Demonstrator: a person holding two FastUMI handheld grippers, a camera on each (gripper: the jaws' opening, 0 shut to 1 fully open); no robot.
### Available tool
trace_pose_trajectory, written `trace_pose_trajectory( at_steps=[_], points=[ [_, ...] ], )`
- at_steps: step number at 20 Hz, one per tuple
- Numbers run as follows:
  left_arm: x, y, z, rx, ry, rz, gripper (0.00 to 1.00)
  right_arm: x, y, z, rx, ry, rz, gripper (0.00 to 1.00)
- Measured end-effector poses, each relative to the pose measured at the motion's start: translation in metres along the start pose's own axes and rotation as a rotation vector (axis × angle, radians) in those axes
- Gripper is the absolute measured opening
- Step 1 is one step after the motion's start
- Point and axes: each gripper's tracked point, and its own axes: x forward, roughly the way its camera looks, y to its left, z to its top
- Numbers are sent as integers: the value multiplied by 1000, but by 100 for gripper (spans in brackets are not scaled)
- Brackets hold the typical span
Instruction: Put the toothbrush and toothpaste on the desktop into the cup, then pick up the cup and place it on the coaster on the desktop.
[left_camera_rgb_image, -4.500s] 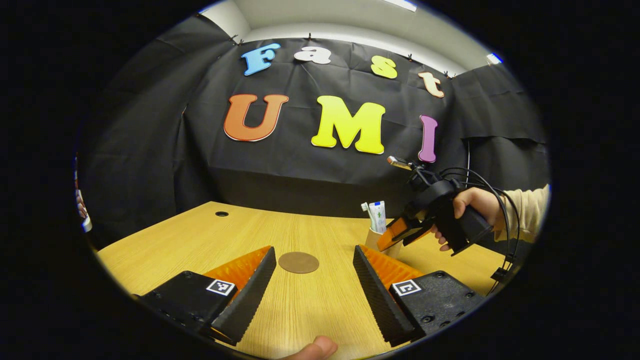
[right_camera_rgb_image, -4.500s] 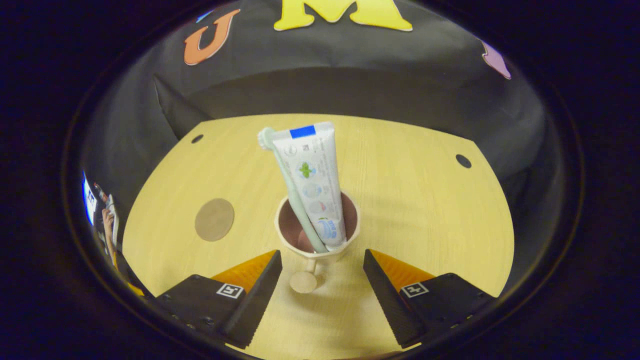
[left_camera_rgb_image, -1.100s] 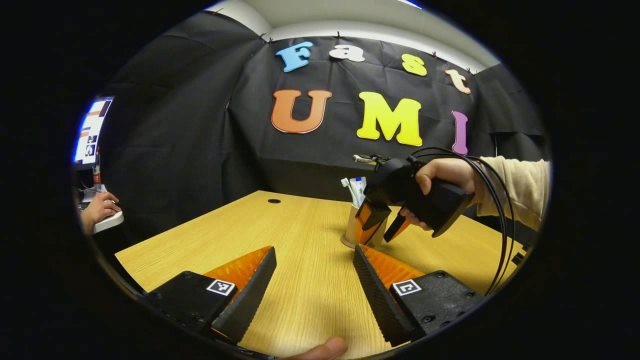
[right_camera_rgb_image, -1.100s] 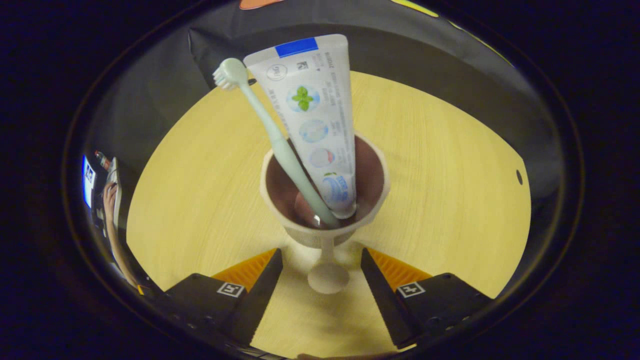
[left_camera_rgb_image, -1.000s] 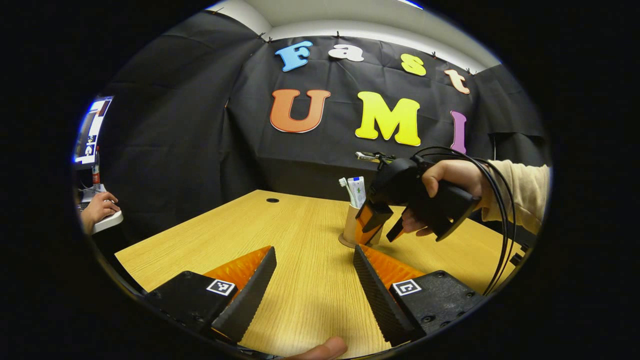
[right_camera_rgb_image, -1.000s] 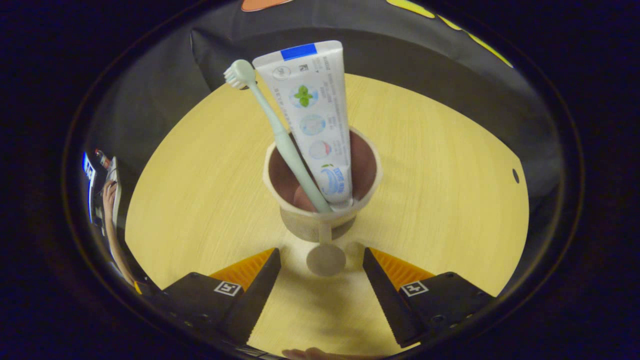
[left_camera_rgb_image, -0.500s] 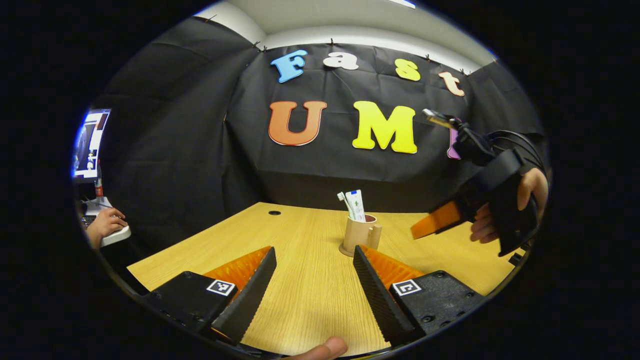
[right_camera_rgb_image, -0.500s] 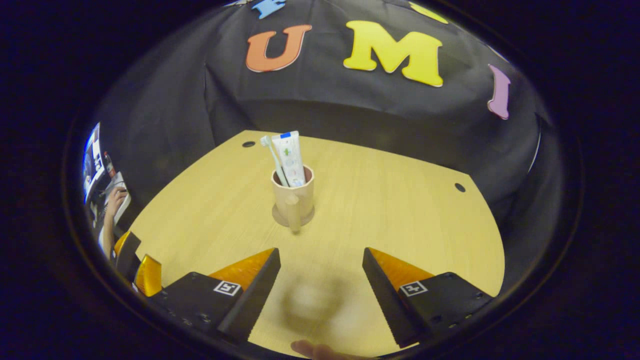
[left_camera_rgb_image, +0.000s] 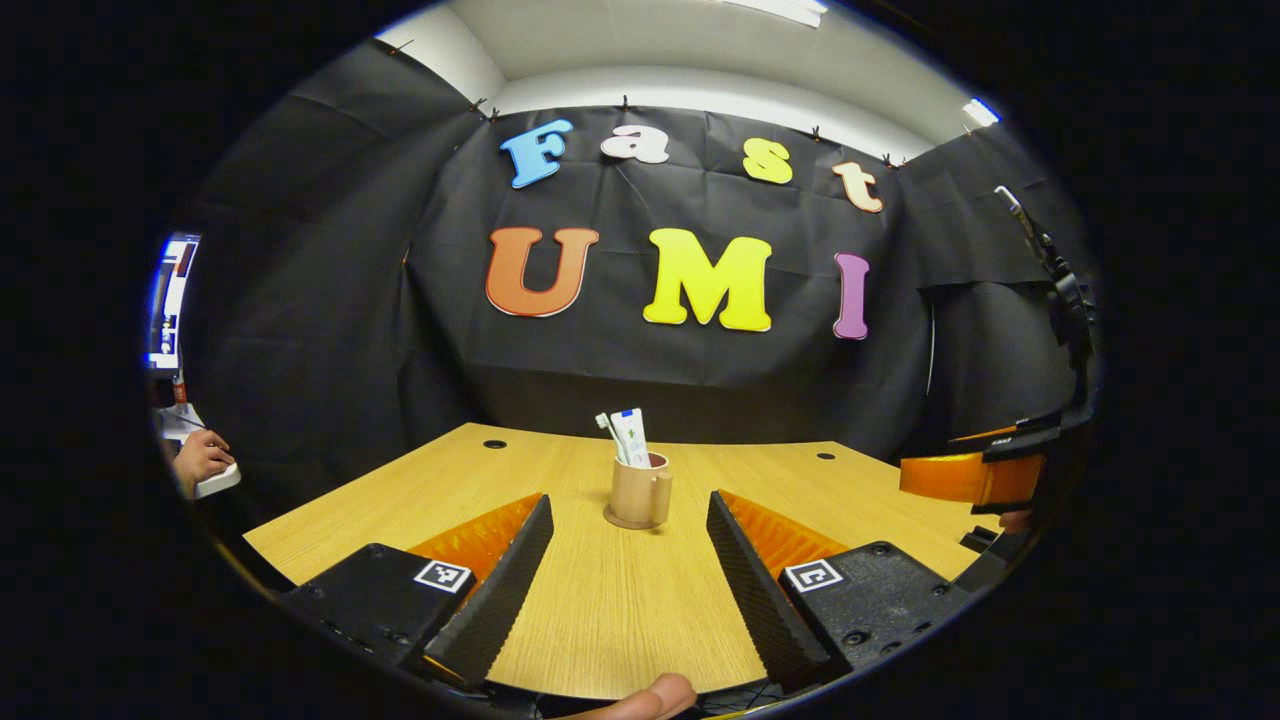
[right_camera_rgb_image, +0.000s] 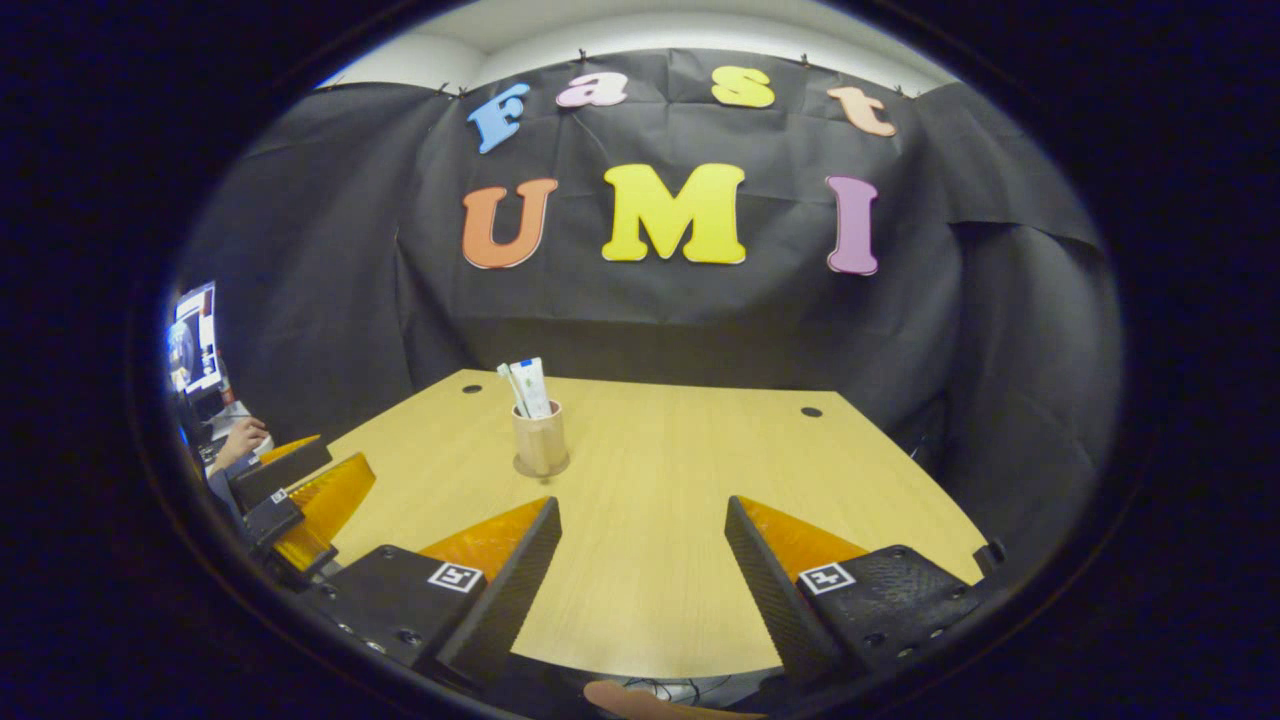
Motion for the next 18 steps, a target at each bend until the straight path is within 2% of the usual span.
trace_pose_trajectory(
  at_steps=[3, 6, 8, 10, 18],
  points=[
    [-10, -15, 1, 4, -2, -6, 98, -25, -6, -8, 24, -58, 2, 97],
    [-25, -30, -13, 7, 9, -34, 98, -35, -21, -19, 54, -118, -39, 98],
    [-34, -35, -25, 48, 23, -41, 98, -37, -31, -27, 62, -144, -65, 98],
    [-40, -34, -31, 79, 33, -34, 98, -35, -35, -39, 55, -137, -72, 98],
    [-40, -40, -33, 78, 25, -39, 98, -37, -26, -53, 23, -114, -39, 98]
  ],
)
